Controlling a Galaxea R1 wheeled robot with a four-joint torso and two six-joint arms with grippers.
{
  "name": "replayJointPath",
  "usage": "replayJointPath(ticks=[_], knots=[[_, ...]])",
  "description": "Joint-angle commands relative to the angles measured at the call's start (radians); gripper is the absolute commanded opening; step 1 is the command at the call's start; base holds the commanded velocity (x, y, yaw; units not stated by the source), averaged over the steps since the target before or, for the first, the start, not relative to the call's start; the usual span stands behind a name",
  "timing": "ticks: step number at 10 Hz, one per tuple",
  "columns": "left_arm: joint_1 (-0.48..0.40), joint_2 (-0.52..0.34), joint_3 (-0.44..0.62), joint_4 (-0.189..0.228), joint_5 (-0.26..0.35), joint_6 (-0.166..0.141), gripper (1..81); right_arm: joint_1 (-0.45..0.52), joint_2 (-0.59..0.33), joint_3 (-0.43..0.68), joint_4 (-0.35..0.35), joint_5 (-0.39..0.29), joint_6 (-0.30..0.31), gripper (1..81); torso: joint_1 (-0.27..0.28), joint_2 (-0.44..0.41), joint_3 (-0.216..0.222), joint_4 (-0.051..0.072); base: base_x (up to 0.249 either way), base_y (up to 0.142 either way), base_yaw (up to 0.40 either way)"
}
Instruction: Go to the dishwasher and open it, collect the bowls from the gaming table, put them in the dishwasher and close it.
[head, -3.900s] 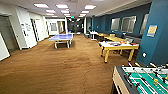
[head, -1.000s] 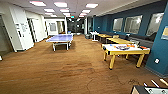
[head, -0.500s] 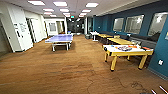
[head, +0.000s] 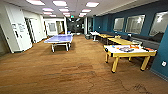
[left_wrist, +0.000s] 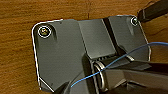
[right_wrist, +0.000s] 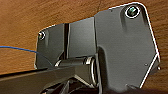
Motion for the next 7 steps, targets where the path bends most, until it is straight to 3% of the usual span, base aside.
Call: replayJointPath(ticks=[1,7], knots=[[-0.048,-0.006,0.002,-0.004,0.052,0.004,81.1,0.052,0.001,0.003,0.01,-0.039,0.002,81.1,0.0,0.0,0.0,0.0,0.191,0.0,0.0],[-0.048,-0.005,0.002,-0.004,0.052,0.004,81.1,0.049,0.003,0.003,0.01,-0.039,0.002,81.1,0.0,0.0,0.0,0.0,0.191,0.0,0.0]])
